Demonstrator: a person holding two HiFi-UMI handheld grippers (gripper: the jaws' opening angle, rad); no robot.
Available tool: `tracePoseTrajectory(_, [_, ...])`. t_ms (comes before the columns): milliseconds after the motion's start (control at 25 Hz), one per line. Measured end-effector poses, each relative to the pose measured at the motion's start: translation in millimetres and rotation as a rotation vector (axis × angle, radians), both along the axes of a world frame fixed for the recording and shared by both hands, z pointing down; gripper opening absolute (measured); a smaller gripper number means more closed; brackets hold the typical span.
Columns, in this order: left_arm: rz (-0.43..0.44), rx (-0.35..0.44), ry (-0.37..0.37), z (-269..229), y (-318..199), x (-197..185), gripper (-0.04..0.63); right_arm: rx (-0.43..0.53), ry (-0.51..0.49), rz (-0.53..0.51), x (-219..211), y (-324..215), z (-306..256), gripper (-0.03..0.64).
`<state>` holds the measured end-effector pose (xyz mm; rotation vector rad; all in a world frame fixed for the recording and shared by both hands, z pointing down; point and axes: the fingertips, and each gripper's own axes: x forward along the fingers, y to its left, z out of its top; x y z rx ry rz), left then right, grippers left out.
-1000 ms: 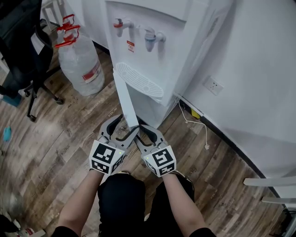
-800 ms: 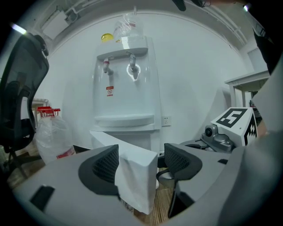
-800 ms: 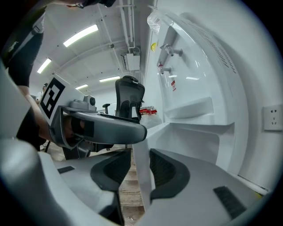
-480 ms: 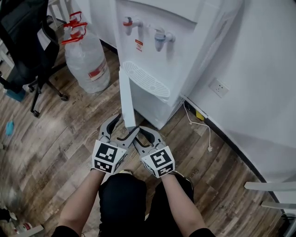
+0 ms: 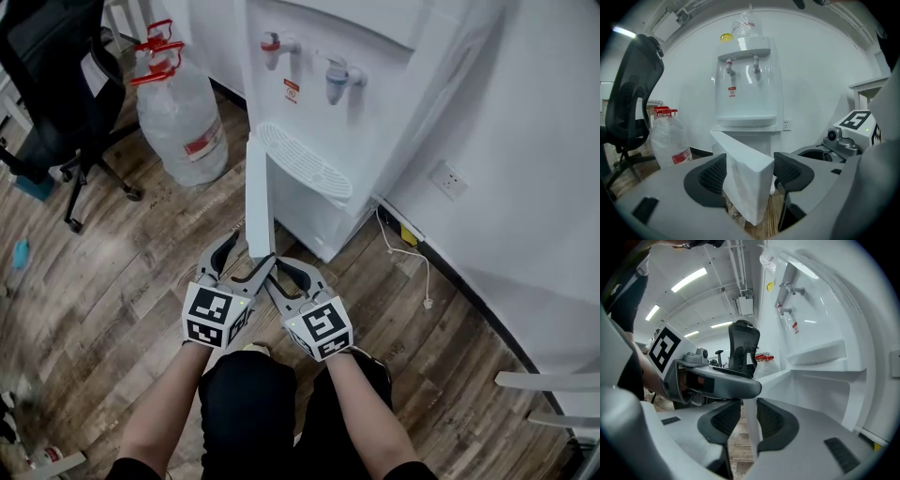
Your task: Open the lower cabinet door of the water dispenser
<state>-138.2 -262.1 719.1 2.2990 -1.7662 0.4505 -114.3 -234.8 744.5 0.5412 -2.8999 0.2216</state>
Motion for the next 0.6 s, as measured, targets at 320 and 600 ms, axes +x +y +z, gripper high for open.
tracePoseTrajectory(320, [-0.034, 0.003, 0.012, 2, 8, -17, 0.314, 0.002, 0.005, -0.031, -4, 7, 0, 0.108])
tracePoseTrajectory(600, [-0.076, 0.008, 0.001, 1, 18, -38, 0.314, 0.012, 0.007, -0.04, -5, 9, -4, 0.077])
